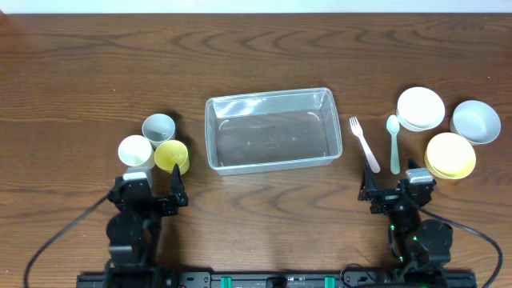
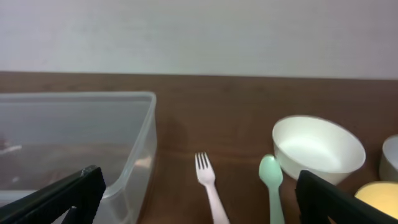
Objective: Pack container
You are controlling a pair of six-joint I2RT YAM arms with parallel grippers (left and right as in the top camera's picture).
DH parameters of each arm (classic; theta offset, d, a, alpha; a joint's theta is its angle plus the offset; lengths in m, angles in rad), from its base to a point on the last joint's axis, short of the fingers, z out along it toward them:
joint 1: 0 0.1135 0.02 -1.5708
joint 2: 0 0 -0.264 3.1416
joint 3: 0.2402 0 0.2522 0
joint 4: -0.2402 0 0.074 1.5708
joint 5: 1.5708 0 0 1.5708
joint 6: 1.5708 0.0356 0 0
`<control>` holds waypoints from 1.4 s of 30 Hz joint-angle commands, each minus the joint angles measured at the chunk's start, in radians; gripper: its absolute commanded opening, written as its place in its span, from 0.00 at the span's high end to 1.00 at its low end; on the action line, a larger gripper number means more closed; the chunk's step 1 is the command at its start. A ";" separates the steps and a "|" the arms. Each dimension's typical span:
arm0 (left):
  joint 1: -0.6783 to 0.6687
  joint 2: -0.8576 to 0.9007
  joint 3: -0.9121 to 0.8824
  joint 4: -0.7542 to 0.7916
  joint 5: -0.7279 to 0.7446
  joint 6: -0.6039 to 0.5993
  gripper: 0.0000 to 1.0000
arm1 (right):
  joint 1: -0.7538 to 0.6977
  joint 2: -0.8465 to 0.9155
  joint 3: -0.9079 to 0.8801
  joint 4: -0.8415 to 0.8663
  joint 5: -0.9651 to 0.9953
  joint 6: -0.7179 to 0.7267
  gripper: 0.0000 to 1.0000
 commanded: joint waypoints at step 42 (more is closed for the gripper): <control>-0.131 1.541 1.073 -0.805 0.039 -0.051 0.01 | -0.008 1.323 1.057 -0.816 0.001 0.037 0.01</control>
